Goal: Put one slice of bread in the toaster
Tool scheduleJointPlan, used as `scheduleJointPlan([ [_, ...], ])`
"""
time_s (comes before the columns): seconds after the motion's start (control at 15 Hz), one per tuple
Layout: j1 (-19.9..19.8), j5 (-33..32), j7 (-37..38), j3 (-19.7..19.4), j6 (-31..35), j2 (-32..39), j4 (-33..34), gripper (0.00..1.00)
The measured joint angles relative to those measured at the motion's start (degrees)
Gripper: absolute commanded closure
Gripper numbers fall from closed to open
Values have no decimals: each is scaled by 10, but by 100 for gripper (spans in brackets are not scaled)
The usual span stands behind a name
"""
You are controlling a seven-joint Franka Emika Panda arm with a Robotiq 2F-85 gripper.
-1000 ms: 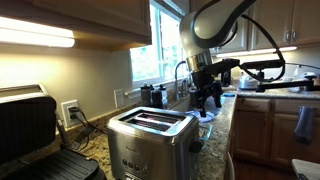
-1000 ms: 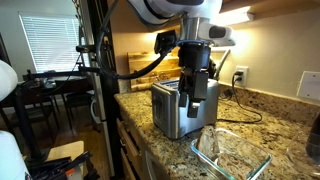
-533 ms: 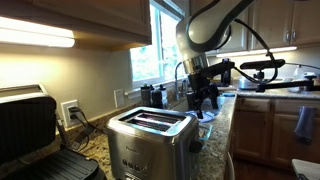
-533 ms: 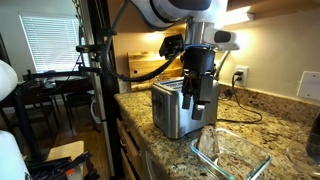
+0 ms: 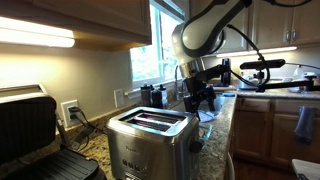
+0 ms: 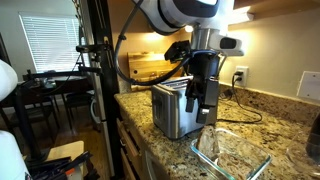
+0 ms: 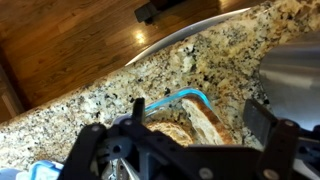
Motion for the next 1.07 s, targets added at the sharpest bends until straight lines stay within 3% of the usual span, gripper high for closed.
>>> scheduleJointPlan([
  [1.07,1,24,-57,-6,-37,61,58,0],
])
